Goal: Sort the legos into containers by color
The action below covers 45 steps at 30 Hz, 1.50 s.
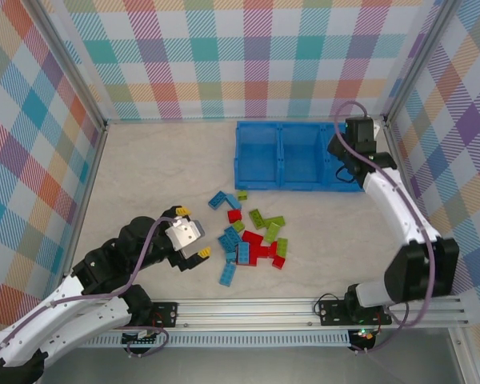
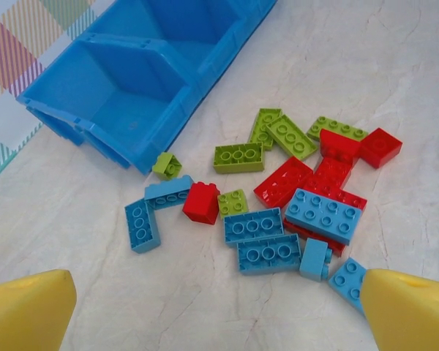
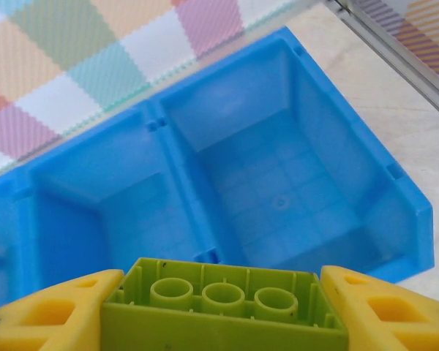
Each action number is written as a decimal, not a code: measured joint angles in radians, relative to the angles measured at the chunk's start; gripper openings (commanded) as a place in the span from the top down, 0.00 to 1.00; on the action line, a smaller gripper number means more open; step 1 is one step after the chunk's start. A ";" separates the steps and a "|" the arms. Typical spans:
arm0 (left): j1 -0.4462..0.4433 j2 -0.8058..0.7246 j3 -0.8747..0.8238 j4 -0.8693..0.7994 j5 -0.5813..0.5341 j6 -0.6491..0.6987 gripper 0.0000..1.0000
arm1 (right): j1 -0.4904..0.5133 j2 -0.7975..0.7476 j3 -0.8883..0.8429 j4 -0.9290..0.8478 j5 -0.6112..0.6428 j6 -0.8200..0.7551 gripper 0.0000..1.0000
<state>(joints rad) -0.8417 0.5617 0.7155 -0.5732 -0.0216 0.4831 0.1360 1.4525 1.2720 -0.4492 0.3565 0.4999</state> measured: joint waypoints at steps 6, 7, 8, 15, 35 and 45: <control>0.000 0.008 0.000 0.004 0.001 -0.042 0.00 | -0.100 0.240 0.057 -0.002 -0.076 0.021 0.49; 0.000 0.008 0.000 0.004 -0.002 -0.046 0.00 | -0.110 0.269 0.061 -0.001 -0.086 0.031 0.47; 0.001 0.008 0.000 0.004 -0.005 -0.049 0.00 | -0.118 0.293 0.063 -0.001 -0.095 0.039 0.44; 0.003 0.014 0.000 0.004 -0.014 -0.057 0.00 | -0.142 0.351 0.066 -0.008 -0.136 0.098 0.21; 0.165 0.537 0.259 0.035 -0.194 -0.502 0.01 | 0.164 -0.174 -0.107 0.021 -0.592 -0.102 0.14; 0.373 1.081 0.467 0.053 0.004 -0.541 0.07 | 0.552 -0.195 -0.158 -0.169 -0.646 -0.181 0.13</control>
<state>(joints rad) -0.4690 1.6424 1.1828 -0.5198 -0.0174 -0.0582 0.6876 1.2579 1.1145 -0.6186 -0.2893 0.3187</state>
